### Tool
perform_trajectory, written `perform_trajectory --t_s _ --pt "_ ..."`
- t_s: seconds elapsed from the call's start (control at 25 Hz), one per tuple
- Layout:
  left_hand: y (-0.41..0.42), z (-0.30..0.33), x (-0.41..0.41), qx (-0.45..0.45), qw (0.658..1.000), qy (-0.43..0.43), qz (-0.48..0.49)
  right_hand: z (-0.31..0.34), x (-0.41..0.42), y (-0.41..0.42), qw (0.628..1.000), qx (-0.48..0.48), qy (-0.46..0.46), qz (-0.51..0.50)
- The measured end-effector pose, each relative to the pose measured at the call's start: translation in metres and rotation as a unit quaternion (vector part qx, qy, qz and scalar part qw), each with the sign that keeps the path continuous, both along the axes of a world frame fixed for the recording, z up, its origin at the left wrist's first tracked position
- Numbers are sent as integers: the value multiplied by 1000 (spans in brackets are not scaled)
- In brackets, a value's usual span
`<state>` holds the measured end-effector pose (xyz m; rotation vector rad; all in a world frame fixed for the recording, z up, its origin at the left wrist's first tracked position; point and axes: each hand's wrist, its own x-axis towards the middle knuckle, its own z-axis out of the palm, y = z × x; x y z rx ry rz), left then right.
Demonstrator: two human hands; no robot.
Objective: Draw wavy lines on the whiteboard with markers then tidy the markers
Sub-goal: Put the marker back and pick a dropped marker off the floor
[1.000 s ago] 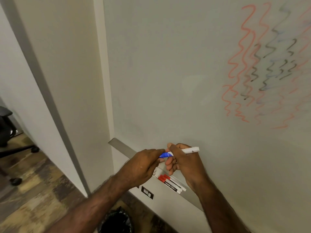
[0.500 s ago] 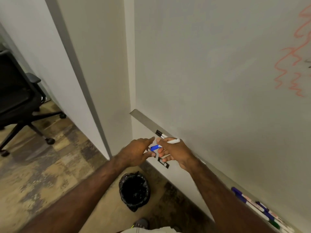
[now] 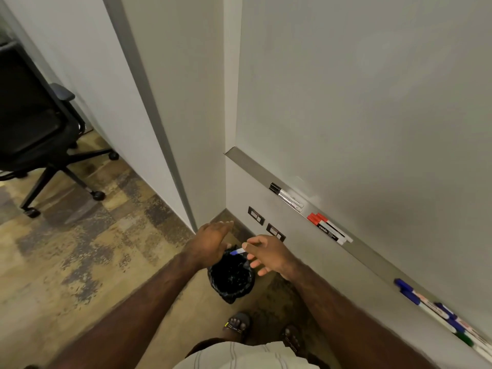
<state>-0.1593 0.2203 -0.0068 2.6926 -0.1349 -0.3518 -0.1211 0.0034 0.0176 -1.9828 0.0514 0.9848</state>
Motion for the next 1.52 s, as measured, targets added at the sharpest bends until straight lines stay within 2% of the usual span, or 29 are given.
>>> perform_trajectory --t_s 0.16,0.4,0.68,1.08,1.32,1.52 --pt "2 -8 12 0 1000 -4 -30 -3 2 -12 993 -74 -83 28" --pt "-31 1 46 -29 996 -41 -79 2 -2 -47 984 -113 -134 -29" --pt "-111 18 71 -62 984 -75 -149 12 -21 -119 966 -121 -163 -162" --pt "-223 14 95 -87 967 -75 -226 13 -35 -223 943 -140 -176 -246" --pt "-262 10 92 -82 965 -85 -233 7 -34 -253 942 -176 -192 -210" --pt "-256 1 77 -65 970 -112 -203 -2 -22 -249 933 -207 -279 -92"
